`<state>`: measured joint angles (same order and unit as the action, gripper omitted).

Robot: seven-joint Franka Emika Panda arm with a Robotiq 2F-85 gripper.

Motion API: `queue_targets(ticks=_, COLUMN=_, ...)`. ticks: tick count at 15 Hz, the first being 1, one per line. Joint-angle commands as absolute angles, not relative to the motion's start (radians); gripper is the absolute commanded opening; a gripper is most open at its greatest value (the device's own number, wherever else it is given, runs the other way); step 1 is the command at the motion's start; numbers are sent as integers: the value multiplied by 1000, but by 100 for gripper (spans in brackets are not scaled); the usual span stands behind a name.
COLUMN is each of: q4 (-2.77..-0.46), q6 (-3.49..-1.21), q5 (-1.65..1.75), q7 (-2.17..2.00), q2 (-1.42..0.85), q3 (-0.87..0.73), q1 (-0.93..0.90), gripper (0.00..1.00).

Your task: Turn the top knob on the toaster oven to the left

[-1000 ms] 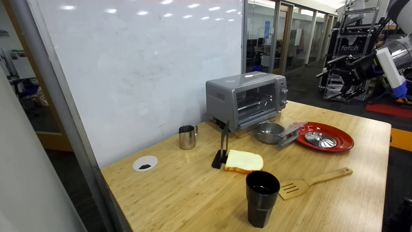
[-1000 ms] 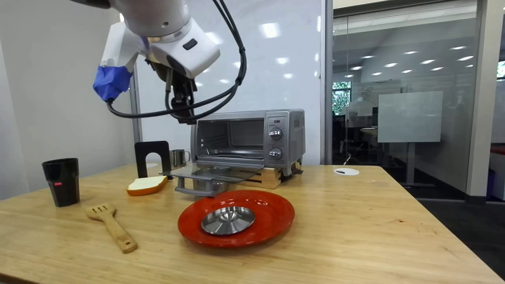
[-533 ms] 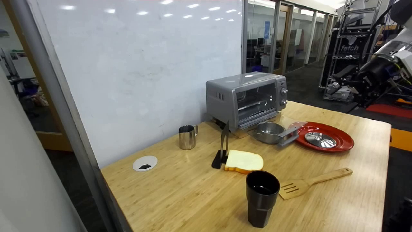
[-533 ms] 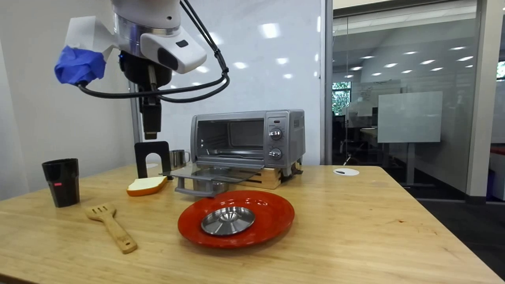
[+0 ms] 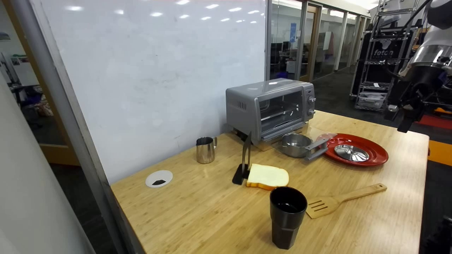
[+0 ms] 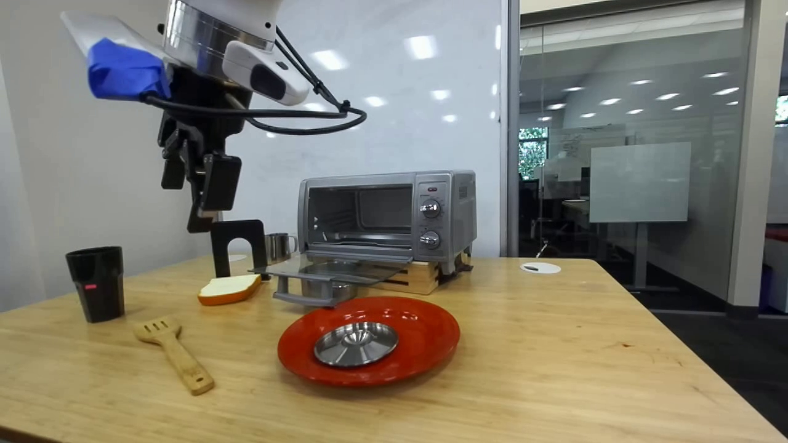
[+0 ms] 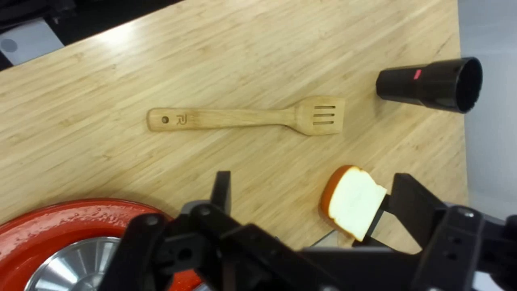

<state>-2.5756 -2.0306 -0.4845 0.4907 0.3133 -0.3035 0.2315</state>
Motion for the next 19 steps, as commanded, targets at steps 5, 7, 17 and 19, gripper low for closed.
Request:
queue_targets(ticks=5, q4=-2597, q6=-2180, q5=-395, q7=729, q2=342, q3=-315, q1=184, gripper=100)
queue_targets(ticks=7, q4=-2620, q6=-2275, q5=-419, q7=809, q2=350, q3=-317, q1=166, gripper=100)
queue_targets(ticks=17, q4=-2629, q6=-2392, q5=-435, q7=851, q2=328, q3=-321, q1=126, gripper=100)
queue_targets(ticks=19, q4=-2629, q6=-2392, q5=-435, q7=851, q2=328, q3=-321, q1=126, gripper=100)
